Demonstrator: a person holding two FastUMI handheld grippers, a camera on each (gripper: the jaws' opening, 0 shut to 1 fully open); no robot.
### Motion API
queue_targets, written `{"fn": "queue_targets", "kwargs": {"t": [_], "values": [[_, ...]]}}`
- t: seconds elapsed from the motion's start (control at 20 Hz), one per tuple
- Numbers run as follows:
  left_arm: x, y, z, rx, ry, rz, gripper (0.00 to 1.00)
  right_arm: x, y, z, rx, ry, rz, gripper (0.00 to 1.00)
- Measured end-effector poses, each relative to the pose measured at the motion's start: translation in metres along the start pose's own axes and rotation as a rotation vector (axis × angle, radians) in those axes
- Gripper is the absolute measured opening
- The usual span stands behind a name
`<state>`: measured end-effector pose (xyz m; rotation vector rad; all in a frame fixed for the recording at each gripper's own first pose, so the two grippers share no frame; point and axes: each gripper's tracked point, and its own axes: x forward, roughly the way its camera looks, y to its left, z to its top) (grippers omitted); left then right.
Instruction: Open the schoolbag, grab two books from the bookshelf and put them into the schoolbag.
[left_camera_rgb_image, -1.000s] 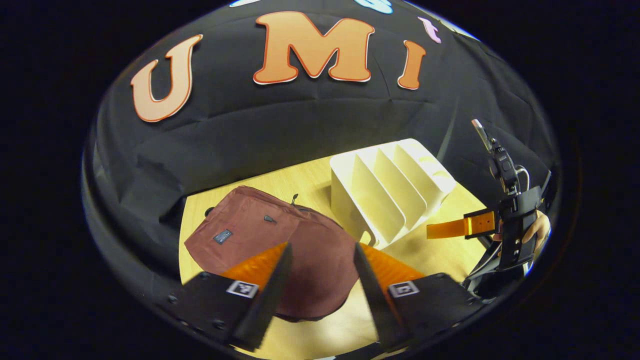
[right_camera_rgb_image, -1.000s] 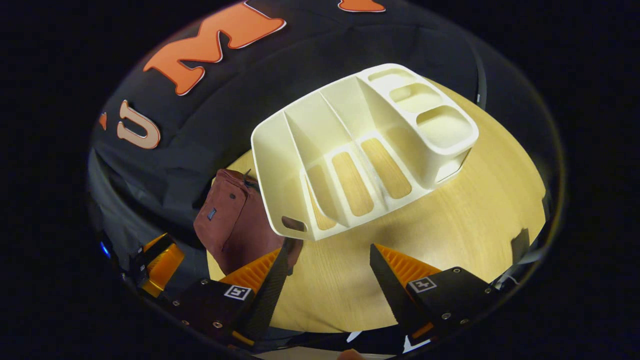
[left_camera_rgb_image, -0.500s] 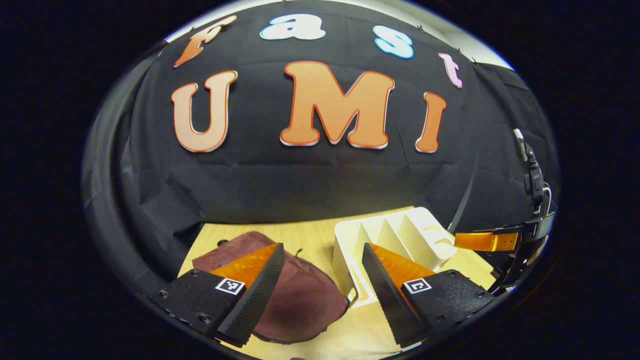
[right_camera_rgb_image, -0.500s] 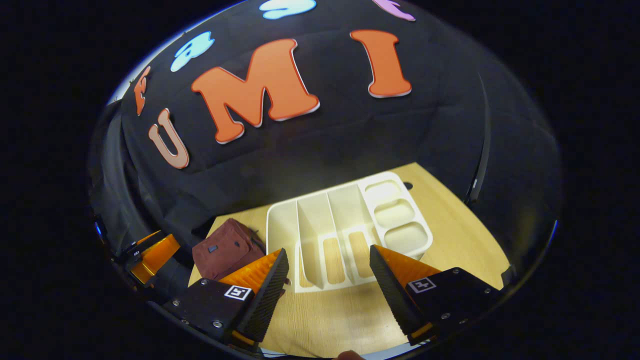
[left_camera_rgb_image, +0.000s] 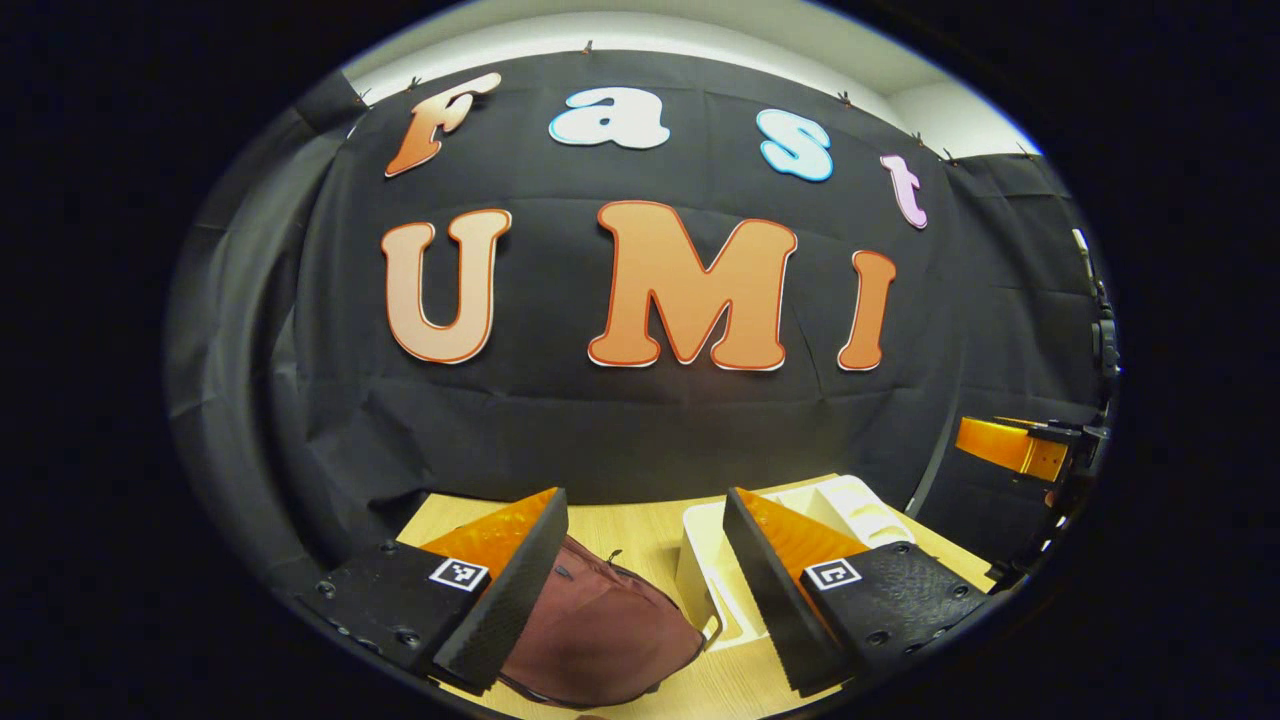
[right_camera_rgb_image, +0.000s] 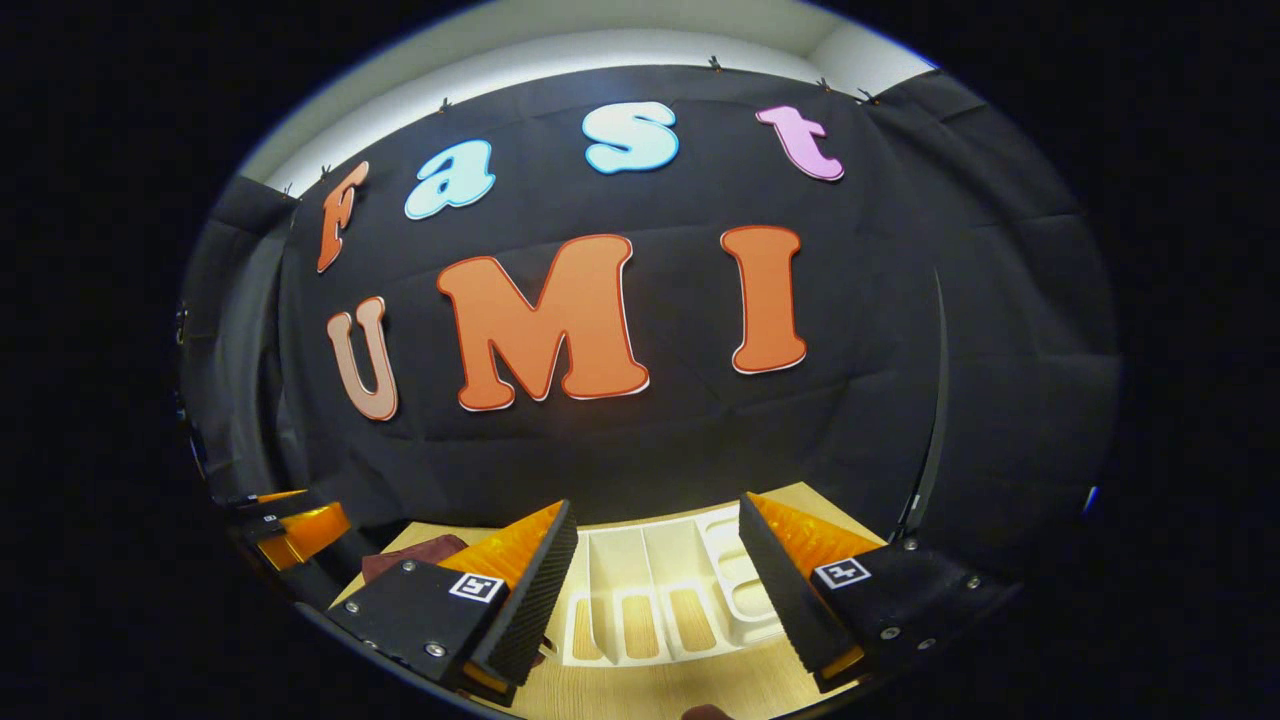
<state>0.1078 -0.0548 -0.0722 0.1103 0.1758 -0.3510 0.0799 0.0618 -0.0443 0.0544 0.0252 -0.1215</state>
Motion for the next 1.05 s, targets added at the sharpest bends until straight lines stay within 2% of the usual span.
{"fn": "queue_targets", "kwargs": {"t": [0.05, 0.1, 0.25, 0.3, 0.4, 0.6, 0.65, 0.7, 1.05], "values": [[-0.003, 0.001, 0.003, 0.006, -0.009, 0.002, 0.99, -0.004, 0.001, -0.002, 0.007, -0.005, -0.004, 1.0], [-0.006, 0.001, 0.002, 0.008, -0.013, 0.0, 0.99, -0.005, 0.001, -0.003, 0.013, -0.009, -0.011, 0.97], [-0.012, 0.003, 0.001, -0.001, -0.013, -0.006, 0.99, -0.018, 0.002, -0.009, 0.01, -0.016, -0.04, 0.96], [-0.013, 0.004, 0.001, -0.007, -0.013, -0.007, 0.99, -0.022, 0.002, -0.007, 0.005, -0.026, -0.047, 1.0], [-0.017, 0.003, 0.0, -0.001, -0.013, -0.016, 0.99, -0.023, 0.004, -0.005, -0.004, -0.042, -0.06, 0.97], [-0.024, 0.011, -0.003, 0.014, -0.014, -0.003, 0.99, -0.027, 0.005, -0.011, 0.016, -0.028, -0.057, 0.97], [-0.026, 0.012, -0.002, 0.013, -0.019, -0.004, 0.99, -0.03, 0.005, -0.01, 0.03, -0.03, -0.053, 1.0], [-0.028, 0.014, -0.002, 0.016, -0.023, -0.004, 0.99, -0.032, 0.007, -0.01, 0.041, -0.035, -0.048, 0.97], [-0.035, 0.029, 0.003, -0.003, -0.036, 0.045, 0.99, -0.045, 0.005, -0.005, 0.041, -0.056, -0.046, 0.97]]}}
